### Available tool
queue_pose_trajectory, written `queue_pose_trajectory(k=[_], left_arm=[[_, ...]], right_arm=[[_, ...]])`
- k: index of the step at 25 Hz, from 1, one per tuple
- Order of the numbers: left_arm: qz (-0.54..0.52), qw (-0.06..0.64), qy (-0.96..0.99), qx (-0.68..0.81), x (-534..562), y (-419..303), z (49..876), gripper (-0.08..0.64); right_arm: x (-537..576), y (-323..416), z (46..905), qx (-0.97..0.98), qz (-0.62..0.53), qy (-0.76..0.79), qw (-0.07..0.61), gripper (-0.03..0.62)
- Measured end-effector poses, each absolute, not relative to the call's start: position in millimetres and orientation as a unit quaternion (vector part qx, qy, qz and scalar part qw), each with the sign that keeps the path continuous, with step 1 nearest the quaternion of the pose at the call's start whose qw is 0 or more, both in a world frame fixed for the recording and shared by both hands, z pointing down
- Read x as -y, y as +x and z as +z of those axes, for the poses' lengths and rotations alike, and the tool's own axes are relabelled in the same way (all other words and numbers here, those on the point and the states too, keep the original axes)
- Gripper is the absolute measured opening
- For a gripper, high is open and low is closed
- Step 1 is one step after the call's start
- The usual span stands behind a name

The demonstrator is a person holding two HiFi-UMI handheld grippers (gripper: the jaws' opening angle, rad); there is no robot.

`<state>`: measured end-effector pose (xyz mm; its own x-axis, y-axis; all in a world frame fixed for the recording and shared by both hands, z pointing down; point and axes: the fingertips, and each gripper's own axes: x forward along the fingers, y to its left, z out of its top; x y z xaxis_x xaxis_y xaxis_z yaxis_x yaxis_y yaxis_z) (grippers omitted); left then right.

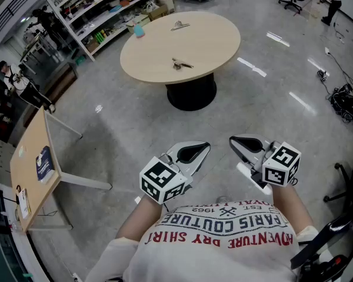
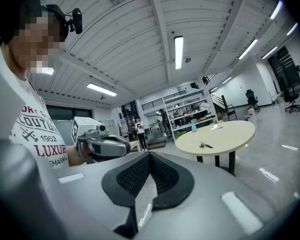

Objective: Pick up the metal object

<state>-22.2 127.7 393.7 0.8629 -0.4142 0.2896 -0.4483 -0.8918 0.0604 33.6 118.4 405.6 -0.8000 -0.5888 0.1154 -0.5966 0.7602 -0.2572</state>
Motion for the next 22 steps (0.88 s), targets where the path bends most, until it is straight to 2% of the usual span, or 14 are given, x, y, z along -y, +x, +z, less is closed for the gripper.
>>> queue_pose_trajectory(k=[7,15,22], left_arm=[[0.113,0.054,0.962,0.242,-60,3,382,0.003],[0.116,0.077,0.953,0.268,102,-30,409,0.003],[0.124,0.072,0.955,0.261,257,-56,408,0.003]], right_arm=[[-41,65,390,0.945,0.123,0.303,-0.001,0.002],[112,37,412,0.948,0.133,0.288,0.024,0.002],[270,-9,394,0.950,0.122,0.286,0.012,0.002]])
